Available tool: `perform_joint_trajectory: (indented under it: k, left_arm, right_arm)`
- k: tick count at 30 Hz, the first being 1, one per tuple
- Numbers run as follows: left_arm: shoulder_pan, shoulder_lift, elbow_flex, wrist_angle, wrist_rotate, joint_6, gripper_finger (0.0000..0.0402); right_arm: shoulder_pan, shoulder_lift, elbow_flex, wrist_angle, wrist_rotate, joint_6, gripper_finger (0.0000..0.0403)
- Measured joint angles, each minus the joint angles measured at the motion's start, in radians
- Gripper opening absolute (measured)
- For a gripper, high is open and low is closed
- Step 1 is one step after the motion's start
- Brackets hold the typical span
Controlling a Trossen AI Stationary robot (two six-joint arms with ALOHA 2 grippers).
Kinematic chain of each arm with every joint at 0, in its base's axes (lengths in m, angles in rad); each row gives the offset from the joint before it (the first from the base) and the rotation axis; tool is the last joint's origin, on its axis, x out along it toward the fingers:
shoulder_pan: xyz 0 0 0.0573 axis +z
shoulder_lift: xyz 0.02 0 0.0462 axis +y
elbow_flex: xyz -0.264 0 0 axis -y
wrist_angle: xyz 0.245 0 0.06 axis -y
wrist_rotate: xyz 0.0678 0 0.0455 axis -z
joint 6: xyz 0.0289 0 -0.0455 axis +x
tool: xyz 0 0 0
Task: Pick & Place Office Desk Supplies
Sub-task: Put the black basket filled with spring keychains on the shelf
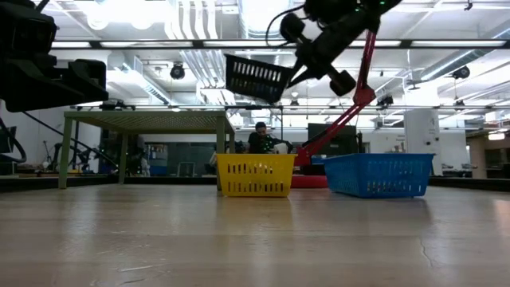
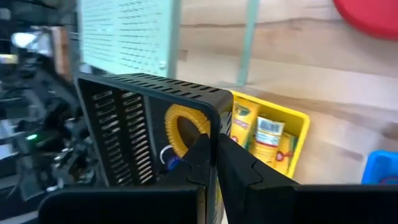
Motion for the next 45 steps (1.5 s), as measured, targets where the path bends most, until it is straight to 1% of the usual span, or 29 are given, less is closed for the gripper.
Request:
perform_joint_trajectory:
  k: [5,11,19,25,33,38,42,45]
  left_arm:
    - [0.0,0.0,0.0,0.0,0.0,0.0,0.0173]
    - [0.0,0.0,0.0,0.0,0.0,0.0,0.0173]
    - [0.0,0.0,0.0,0.0,0.0,0.0,0.0173]
    - [0.0,0.0,0.0,0.0,0.0,0.0,0.0173]
    - [0.0,0.0,0.0,0.0,0.0,0.0,0.0173]
    - [0.0,0.0,0.0,0.0,0.0,0.0,0.0173]
    - [-0.001,0.0,0.0,0.0,0.0,0.0,0.0173]
    - [-0.001,0.0,0.0,0.0,0.0,0.0,0.0173]
  right_arm:
    - [-0.001,0.094,0.145,-0.12,0.0,0.056,0.0013]
    - [0.0,0.178,0.316,-0.157,-0.001,0.037,0.0013]
    - [-0.003,0.295,0.455,-0.21,0.027,-0.021,0.0013]
    - [-0.027,0.38,0.585,-0.201,0.029,-0.032,0.0013]
    - [-0.057,0.54,0.798,-0.243,0.028,-0.075,0.0013]
    - [-0.082,0.654,0.953,-0.333,0.015,-0.076,0.0013]
    - [-0.116,0.7,1.069,-0.417,-0.003,-0.095,0.0013]
    - [-0.132,0.722,1.119,-0.467,-0.009,-0.103,0.0013]
